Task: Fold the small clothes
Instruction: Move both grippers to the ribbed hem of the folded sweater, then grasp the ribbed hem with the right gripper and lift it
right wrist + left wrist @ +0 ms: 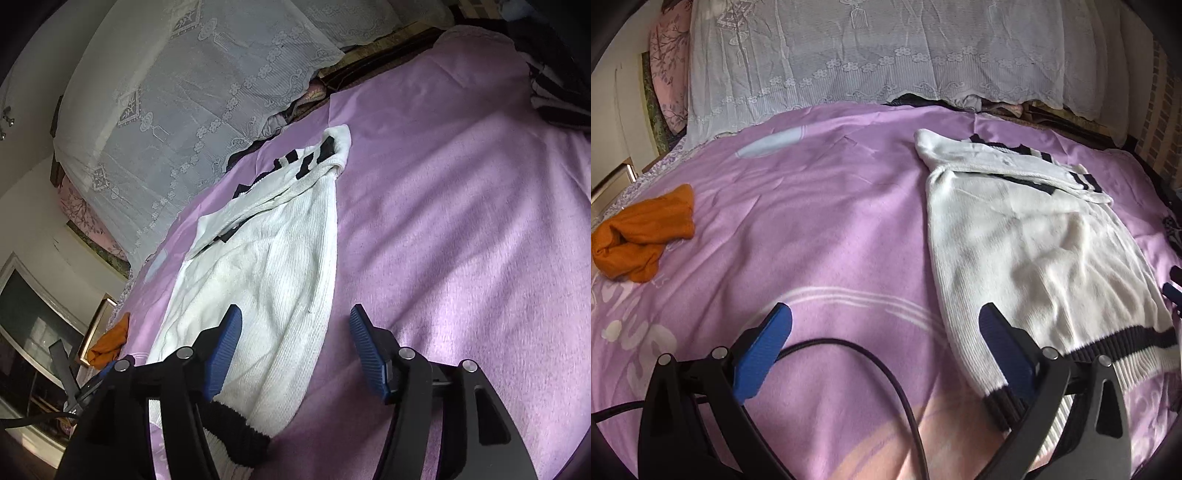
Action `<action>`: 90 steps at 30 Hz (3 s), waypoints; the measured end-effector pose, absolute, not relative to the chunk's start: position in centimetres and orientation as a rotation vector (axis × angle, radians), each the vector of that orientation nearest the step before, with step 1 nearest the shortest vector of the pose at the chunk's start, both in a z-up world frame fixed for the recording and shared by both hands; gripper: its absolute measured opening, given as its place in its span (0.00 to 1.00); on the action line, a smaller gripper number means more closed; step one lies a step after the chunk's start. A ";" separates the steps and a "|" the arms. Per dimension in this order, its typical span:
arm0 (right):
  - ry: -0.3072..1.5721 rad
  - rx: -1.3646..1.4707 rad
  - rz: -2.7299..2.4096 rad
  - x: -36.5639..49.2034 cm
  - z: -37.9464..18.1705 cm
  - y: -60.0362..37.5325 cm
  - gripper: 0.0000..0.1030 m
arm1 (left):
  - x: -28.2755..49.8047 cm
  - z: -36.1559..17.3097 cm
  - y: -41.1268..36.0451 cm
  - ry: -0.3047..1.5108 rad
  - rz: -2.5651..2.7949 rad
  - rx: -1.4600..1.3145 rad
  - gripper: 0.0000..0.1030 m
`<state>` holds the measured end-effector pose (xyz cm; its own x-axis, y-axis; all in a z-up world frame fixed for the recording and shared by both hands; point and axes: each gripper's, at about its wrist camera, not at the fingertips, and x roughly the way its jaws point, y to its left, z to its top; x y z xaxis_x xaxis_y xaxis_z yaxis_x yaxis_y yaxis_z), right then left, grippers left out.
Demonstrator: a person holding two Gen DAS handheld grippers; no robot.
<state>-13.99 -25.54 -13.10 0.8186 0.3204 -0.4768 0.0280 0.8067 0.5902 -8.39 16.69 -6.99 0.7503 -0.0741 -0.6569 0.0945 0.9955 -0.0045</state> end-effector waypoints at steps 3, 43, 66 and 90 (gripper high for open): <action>0.610 0.617 0.177 -14.4 -13.1 -25.3 0.60 | -9.8 -6.9 17.4 0.731 -0.188 -0.016 0.96; 0.894 0.800 0.501 -17.0 -14.0 -22.9 0.78 | -7.1 -9.1 13.9 1.109 -0.702 -0.325 0.95; 0.841 0.551 0.400 -16.8 -14.9 -20.3 0.27 | -8.1 -9.3 12.1 1.025 -0.643 -0.182 0.67; 0.605 0.484 0.385 -13.5 -9.0 -21.1 0.15 | -1.9 -3.9 11.3 0.921 -0.629 -0.181 0.13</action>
